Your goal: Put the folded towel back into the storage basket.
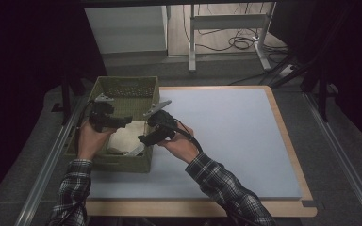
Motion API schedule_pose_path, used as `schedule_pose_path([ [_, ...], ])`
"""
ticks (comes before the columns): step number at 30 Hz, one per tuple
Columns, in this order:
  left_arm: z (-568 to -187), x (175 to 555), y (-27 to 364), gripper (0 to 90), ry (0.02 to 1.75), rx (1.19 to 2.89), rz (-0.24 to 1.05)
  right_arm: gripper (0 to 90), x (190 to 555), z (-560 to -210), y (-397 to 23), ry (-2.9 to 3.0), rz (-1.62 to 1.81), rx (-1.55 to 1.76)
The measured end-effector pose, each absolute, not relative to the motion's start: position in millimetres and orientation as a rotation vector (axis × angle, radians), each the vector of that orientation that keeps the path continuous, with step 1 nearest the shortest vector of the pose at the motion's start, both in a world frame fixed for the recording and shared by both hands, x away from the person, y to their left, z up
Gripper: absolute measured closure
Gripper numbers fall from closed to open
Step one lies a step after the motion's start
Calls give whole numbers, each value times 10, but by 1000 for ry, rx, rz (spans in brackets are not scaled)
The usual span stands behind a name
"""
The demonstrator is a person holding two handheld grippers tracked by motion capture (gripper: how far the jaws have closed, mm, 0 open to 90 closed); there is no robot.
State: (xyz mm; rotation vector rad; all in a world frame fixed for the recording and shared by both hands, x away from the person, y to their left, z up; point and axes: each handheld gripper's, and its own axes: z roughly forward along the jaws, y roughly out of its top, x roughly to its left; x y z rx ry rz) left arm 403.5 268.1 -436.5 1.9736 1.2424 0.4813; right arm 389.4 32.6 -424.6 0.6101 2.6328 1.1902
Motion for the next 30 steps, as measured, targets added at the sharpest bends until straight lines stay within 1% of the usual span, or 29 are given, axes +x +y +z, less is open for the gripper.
schedule_pose_path([
  [8,-4324,4010,2554,44,1205,1988,467,151,3890,-4252,157,2625,1198,619],
  [19,-4232,3988,2344,36,1169,1996,471,131,3868,-4292,-134,2614,1204,624],
  [30,-4159,3997,2021,24,1110,2040,475,101,3864,-4344,-425,2603,1196,643],
])
